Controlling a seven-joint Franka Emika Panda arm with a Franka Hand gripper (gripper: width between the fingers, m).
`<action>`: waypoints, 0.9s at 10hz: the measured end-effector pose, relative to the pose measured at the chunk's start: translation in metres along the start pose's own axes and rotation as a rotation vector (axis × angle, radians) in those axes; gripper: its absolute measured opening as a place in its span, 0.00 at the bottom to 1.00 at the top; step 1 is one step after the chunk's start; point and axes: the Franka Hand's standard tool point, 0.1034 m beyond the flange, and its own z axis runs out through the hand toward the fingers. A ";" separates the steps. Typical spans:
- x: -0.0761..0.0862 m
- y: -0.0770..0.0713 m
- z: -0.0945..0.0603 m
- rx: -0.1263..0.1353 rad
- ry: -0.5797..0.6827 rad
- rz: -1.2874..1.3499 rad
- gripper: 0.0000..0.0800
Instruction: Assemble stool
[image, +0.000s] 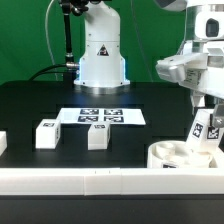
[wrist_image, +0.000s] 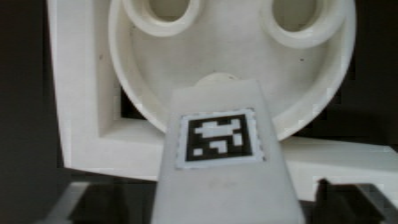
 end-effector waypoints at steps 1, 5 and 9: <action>-0.003 0.000 0.000 0.001 -0.001 0.004 0.44; -0.008 0.001 0.000 0.000 -0.001 0.056 0.42; -0.009 0.001 0.001 0.001 0.000 0.250 0.43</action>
Offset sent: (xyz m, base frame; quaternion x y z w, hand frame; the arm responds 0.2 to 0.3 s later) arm 0.0000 0.0000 0.0000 0.0000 0.0000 0.0000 1.0000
